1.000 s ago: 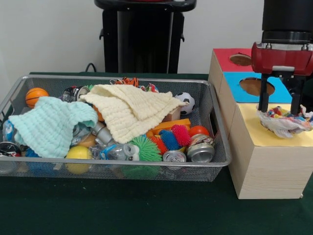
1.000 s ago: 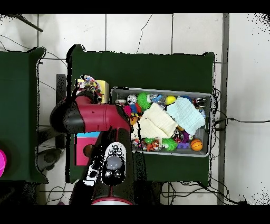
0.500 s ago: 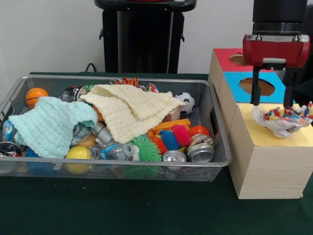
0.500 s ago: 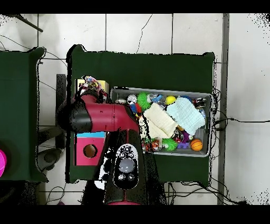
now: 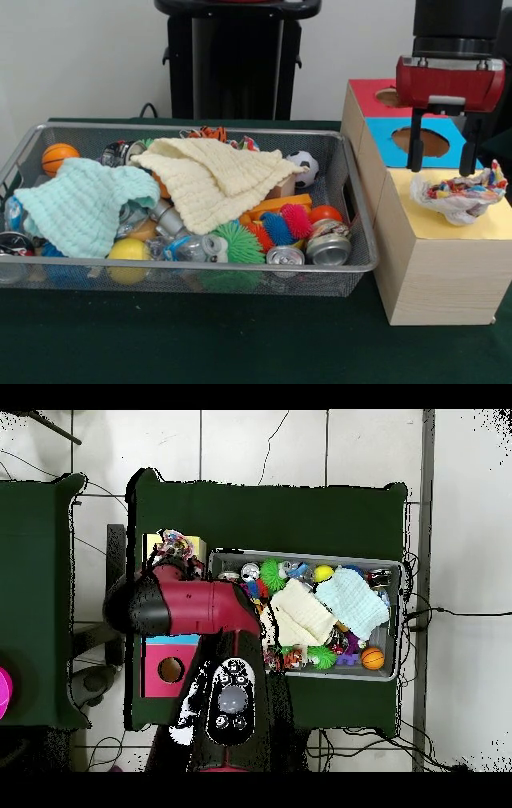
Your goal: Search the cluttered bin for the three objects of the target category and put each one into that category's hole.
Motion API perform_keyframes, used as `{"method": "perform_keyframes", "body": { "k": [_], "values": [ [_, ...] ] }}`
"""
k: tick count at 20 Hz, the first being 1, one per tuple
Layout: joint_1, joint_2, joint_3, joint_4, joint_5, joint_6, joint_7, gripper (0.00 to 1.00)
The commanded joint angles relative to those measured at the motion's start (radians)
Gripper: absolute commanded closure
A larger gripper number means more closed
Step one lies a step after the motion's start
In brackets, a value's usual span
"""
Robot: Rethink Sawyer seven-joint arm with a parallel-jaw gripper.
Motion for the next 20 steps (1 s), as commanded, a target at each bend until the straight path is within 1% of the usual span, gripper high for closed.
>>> {"method": "perform_keyframes", "body": {
  "k": [1, 4, 9, 12, 14, 18, 20],
  "values": [
    [0.05, 0.115, -0.033, -0.036, -0.038, 0.039, 0.117, 0.0],
    [0.04, 0.116, -0.022, -0.042, -0.027, 0.047, 0.106, 0.0],
    [0.012, 0.057, 0.008, -0.032, -0.004, 0.111, 0.086, 0.0],
    [0.005, 0.037, 0.01, -0.036, 0.0, 0.144, 0.077, 0.0],
    [0.005, 0.043, 0.002, -0.042, -0.007, 0.144, 0.074, 0.0],
    [0.022, 0.109, -0.027, -0.064, -0.031, 0.08, 0.085, 0.0],
    [0.047, 0.147, -0.052, -0.076, -0.037, 0.047, 0.103, 0.0]
  ]
}}
